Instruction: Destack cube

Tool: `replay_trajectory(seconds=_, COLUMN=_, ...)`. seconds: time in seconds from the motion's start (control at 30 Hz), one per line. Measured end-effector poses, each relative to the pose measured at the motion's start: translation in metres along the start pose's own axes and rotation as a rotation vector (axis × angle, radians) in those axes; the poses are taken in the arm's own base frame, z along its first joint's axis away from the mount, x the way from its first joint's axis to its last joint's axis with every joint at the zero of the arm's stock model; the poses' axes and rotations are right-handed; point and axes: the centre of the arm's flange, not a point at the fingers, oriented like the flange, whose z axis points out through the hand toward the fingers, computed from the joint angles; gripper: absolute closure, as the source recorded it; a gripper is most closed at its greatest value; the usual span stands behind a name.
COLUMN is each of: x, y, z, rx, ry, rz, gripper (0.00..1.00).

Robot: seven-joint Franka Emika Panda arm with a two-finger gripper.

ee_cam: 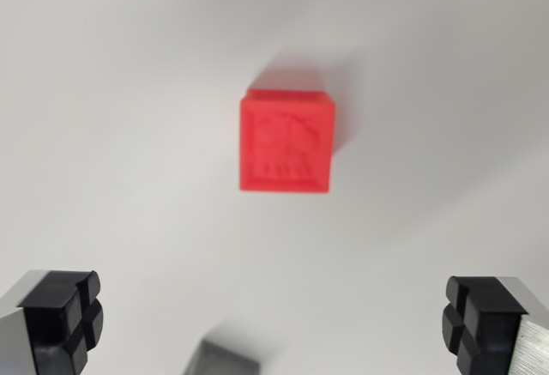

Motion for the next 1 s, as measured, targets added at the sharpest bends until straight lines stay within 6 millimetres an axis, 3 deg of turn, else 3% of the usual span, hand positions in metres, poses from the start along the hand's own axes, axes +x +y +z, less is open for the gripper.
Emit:
replay_trajectory(seconds=0.6, x=0.000, y=-0.001, z=-0.068, rx=0.001, ry=-0.001, rz=0.000, gripper=0.00)
replay_trajectory(seconds=1.0, x=-0.001, y=-0.001, z=-0.096, rx=0.000, ry=-0.002, rz=0.000, gripper=0.00)
